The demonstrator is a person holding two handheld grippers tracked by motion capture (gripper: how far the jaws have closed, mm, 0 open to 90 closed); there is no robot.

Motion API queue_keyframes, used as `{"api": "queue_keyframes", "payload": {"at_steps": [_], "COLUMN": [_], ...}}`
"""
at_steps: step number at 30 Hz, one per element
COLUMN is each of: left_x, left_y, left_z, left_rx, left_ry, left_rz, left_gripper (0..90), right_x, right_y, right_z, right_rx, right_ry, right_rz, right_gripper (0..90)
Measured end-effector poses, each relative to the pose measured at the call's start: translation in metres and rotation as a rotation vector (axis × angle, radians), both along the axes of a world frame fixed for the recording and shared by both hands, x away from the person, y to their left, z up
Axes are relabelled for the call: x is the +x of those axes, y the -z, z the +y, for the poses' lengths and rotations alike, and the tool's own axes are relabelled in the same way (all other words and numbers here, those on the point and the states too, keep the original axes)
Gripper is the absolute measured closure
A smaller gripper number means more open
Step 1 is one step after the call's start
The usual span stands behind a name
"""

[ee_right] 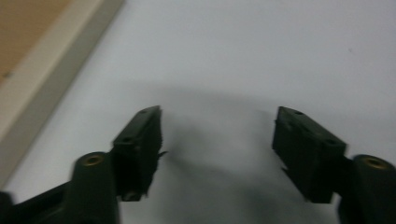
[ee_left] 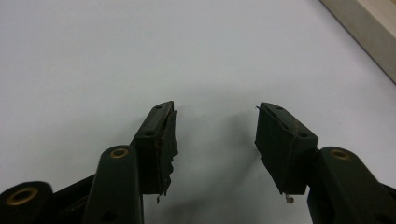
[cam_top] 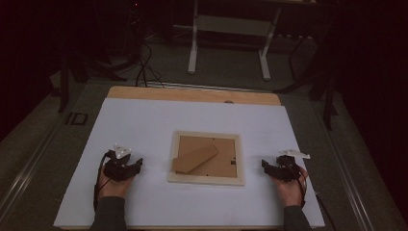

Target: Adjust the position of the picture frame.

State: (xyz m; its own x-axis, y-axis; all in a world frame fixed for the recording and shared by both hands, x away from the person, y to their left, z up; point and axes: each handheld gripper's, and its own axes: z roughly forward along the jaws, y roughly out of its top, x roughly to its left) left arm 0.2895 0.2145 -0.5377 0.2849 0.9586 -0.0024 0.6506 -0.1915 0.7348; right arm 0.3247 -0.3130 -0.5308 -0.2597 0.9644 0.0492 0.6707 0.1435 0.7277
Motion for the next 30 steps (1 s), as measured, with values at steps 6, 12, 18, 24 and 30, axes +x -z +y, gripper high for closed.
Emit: {"api": "queue_keyframes", "payload": {"at_steps": [6,12,18,24,30], "left_x": [-0.005,-0.010,-0.015,-0.017,-0.019], "left_y": [-0.010,-0.015,-0.015,-0.014,-0.014], "left_z": [-0.003,-0.008,-0.017,-0.021,-0.025], "left_rx": [-0.016,-0.069,-0.099,-0.105,-0.136], "left_ry": [0.024,0.070,0.123,0.150,0.175], "left_rz": [-0.002,0.002,0.017,0.028,0.034], "left_gripper": [48.9,50.1,52.4,50.4,51.8], "right_x": [-0.003,-0.006,-0.009,-0.010,-0.011], "right_y": [-0.007,-0.006,-0.008,-0.004,-0.001], "right_z": [0.003,0.009,0.015,0.026,0.039], "right_rx": [0.033,0.041,0.095,0.131,0.115], "right_ry": [-0.056,-0.097,-0.151,-0.198,-0.235], "right_rz": [-0.024,-0.013,0.002,0.034,0.077], "right_gripper": [44.4,49.8,61.8,75.0,83.4]}}
